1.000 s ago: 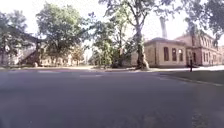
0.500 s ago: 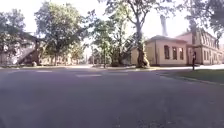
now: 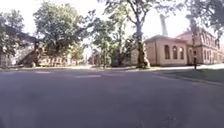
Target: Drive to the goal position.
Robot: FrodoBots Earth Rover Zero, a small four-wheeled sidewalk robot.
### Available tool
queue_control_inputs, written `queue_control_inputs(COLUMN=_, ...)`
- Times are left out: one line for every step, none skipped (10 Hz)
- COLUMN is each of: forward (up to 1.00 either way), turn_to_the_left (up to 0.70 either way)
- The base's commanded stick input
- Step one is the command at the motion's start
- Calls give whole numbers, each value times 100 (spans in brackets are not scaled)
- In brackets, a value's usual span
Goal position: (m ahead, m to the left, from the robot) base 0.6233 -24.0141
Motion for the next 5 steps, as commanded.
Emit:
queue_control_inputs(forward=60, turn_to_the_left=-15)
queue_control_inputs(forward=60, turn_to_the_left=-15)
queue_control_inputs(forward=60, turn_to_the_left=-15)
queue_control_inputs(forward=60, turn_to_the_left=-15)
queue_control_inputs(forward=60, turn_to_the_left=-15)
